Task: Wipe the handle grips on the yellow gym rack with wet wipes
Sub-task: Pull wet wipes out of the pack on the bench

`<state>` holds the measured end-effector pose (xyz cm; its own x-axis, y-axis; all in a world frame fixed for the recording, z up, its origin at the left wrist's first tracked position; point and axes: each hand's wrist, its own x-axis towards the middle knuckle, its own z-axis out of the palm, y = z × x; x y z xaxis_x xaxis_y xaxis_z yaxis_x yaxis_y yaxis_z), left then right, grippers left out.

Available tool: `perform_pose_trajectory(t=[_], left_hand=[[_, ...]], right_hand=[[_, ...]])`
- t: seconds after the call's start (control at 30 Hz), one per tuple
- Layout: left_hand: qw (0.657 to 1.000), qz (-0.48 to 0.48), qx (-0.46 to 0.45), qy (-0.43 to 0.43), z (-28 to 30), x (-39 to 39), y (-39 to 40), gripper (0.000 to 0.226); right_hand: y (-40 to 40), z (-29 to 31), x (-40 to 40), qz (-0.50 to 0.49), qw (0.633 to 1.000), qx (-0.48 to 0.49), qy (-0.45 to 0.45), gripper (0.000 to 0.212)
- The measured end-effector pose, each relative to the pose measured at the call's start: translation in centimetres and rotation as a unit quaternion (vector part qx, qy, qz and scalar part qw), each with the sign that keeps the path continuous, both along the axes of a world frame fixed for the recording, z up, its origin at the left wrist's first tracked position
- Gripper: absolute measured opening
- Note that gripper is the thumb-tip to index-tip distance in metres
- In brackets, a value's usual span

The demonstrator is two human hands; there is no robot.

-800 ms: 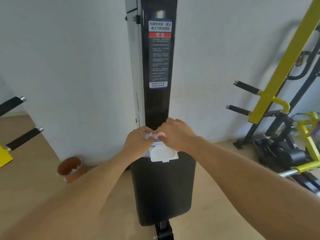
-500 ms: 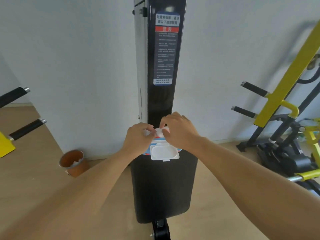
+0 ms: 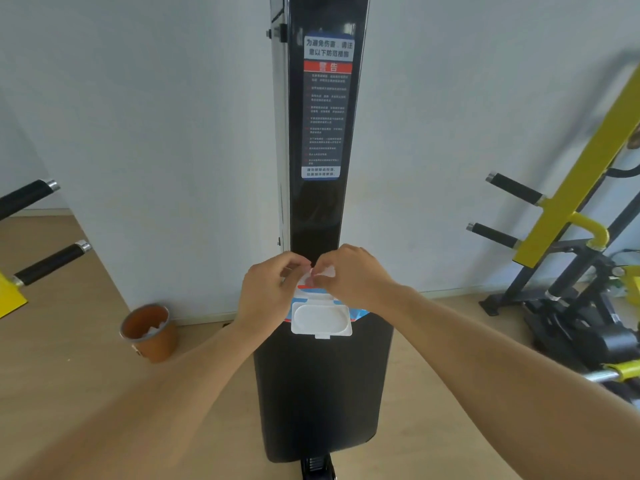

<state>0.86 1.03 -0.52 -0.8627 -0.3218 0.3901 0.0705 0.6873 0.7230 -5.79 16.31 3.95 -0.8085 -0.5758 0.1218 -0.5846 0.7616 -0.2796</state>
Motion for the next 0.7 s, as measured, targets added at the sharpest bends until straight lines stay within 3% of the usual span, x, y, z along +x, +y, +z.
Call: perform_pose_trajectory(t=[0.13, 0.27, 0.4, 0.57, 0.7], left_hand=[[0.999, 0.030, -0.009, 0.014, -0.2, 0.4, 0.3, 0.035], [0.997, 0.068, -0.003, 0.041, -0.1, 0.2, -0.1, 0.015], [0.996, 0.067, -0.041, 0.041, 0.0, 0.3, -0.3, 0.014], [0.992, 0.028, -0.108, -0.052, 0.6, 0.3, -0.1, 0.020], [0.981, -0.021, -0.157, -0.109, 1.2, -0.2, 0.4, 0.032]], right_hand=[[-0.2, -0.2, -0.2, 0.017, 0.998, -0.015, 0.065, 0.016], [-0.3, -0.2, -1.0, -0.012, 0.999, -0.007, 0.045, 0.021], [-0.2, -0.6, -1.0, 0.021, 0.998, 0.035, 0.045, 0.026], [0.2, 0.2, -1.6, 0.023, 0.998, 0.029, -0.044, 0.029], [0.9, 0.7, -1.6, 0.014, 1.000, 0.025, -0.014, 0.016]])
